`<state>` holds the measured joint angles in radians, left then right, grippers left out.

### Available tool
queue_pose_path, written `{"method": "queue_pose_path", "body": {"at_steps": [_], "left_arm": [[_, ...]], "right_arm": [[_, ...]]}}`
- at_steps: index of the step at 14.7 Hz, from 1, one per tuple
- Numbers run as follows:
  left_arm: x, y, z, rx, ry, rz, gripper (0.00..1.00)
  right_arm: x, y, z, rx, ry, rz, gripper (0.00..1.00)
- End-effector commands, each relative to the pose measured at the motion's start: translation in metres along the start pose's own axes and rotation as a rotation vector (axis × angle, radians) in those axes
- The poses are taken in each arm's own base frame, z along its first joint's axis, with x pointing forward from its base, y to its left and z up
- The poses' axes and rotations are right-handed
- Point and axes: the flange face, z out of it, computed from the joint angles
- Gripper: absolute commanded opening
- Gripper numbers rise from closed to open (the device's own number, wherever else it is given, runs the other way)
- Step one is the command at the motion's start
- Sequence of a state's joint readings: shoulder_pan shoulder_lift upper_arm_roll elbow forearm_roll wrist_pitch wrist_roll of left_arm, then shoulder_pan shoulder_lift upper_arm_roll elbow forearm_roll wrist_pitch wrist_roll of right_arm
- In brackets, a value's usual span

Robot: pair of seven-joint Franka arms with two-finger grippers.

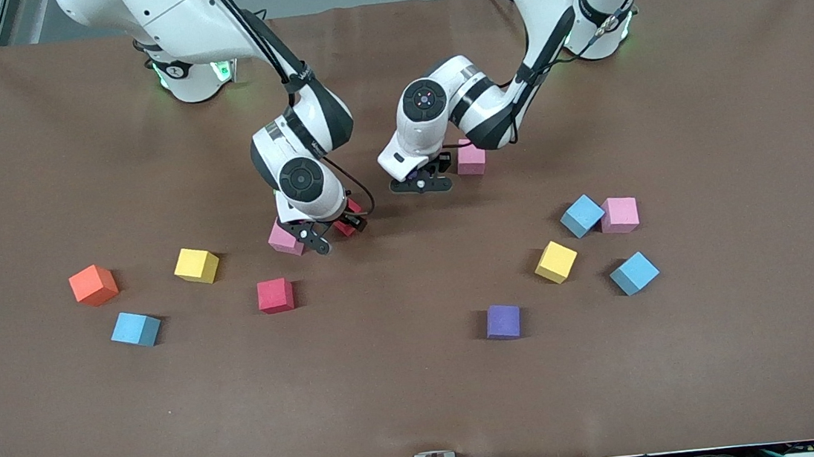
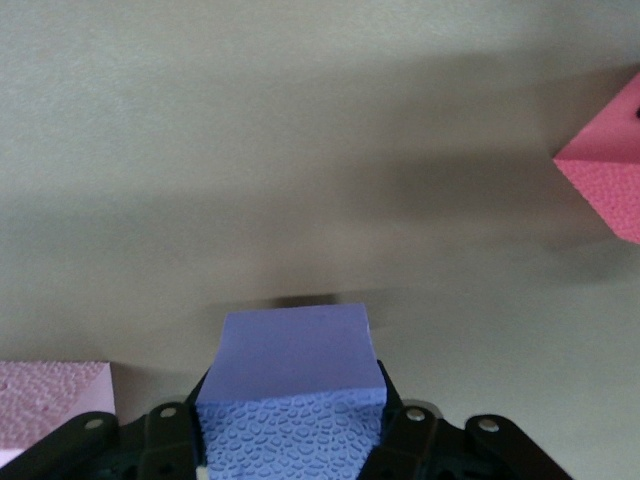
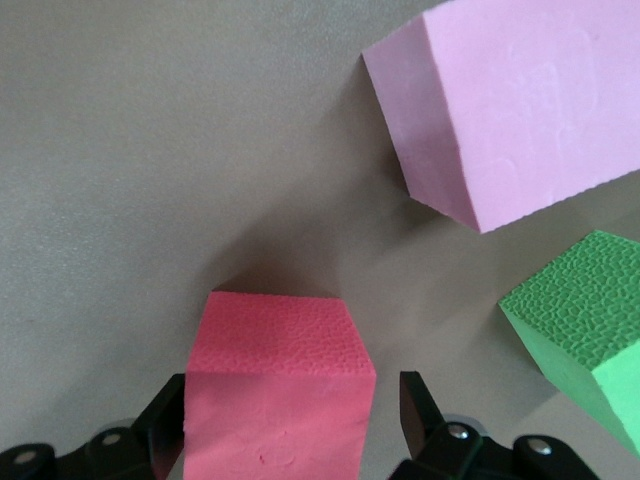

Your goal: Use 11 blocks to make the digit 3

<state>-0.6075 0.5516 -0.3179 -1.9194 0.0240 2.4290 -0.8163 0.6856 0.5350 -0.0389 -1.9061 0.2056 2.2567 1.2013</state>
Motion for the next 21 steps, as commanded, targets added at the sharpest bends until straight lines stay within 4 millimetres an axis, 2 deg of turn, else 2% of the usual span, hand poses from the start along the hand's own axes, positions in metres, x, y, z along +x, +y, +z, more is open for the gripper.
{"method": "queue_pose_path", "body": {"at_steps": [1,3,5,9,10,11,12,16,19,21], "left_arm": [[-0.014,0.012,0.011,-0.013,0.019,0.048,0.24],[-0.024,0.019,0.020,-0.007,0.010,0.056,0.25],[-0.024,0.019,0.020,-0.010,0.012,0.054,0.25],[-0.022,0.019,0.018,-0.012,0.016,0.009,0.26],[-0.021,0.020,0.017,-0.013,0.019,-0.007,0.26],[-0.020,0.019,0.016,-0.012,0.020,-0.014,0.25],[-0.020,0.020,0.017,-0.013,0.020,-0.015,0.25],[-0.024,0.023,0.021,0.007,0.031,0.028,0.26],[-0.026,0.022,0.026,0.023,0.036,0.046,0.26],[-0.025,0.024,0.026,0.021,0.037,0.045,0.30]], "right_arm": [[-0.009,-0.003,0.002,0.011,-0.017,0.066,0.52],[-0.010,-0.004,0.001,0.018,-0.030,0.077,0.34],[0.000,-0.003,-0.003,0.028,-0.042,0.103,0.24],[0.011,-0.002,-0.016,0.066,-0.080,0.170,0.18],[0.020,0.001,-0.018,0.069,-0.087,0.191,0.17],[0.026,0.003,-0.023,0.074,-0.090,0.202,0.11],[0.031,0.005,-0.035,0.088,-0.091,0.205,0.02],[0.074,0.016,-0.071,0.097,-0.110,0.131,0.00],[0.078,0.013,-0.085,0.101,-0.115,0.134,0.00],[0.078,0.011,-0.083,0.106,-0.113,0.142,0.00]]}}
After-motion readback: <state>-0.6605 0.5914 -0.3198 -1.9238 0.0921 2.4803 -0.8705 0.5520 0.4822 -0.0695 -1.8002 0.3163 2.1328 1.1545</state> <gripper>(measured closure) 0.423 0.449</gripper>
